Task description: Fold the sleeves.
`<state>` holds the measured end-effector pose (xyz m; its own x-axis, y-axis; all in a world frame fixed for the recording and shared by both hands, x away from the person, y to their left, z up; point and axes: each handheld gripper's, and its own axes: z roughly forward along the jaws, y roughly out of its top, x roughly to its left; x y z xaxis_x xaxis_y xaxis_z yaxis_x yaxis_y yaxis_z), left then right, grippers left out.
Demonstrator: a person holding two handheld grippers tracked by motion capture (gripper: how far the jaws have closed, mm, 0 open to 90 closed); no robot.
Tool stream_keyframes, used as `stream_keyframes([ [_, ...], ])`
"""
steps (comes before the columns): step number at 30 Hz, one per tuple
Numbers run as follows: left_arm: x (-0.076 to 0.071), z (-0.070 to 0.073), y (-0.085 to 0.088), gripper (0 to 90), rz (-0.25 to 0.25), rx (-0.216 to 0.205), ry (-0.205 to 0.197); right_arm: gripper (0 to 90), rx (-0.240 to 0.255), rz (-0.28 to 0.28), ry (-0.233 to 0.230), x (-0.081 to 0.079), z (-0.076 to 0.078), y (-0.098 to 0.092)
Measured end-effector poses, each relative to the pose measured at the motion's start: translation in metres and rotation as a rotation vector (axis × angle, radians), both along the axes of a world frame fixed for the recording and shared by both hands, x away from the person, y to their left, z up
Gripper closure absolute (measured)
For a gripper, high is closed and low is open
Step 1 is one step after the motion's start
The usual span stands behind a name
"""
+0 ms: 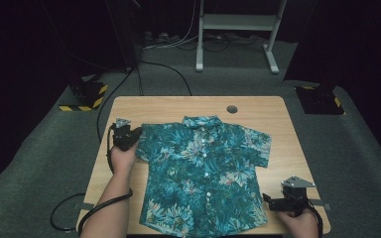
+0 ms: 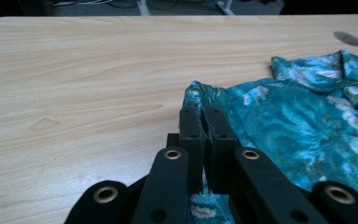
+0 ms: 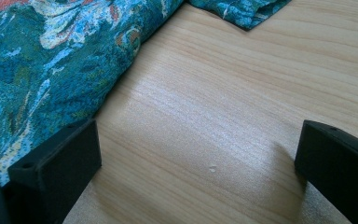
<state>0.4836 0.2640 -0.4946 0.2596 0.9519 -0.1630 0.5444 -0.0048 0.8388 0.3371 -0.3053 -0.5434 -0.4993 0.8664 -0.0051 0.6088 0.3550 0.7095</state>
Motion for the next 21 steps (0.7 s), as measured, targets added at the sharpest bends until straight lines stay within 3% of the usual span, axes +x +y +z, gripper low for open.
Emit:
stream_keyframes([
  [21, -0.011, 0.013, -0.035, 87.1, -0.053, -0.048, -0.031, 0.2, -0.004, 0.005, -0.004, 0.0, 0.0, 0.0],
])
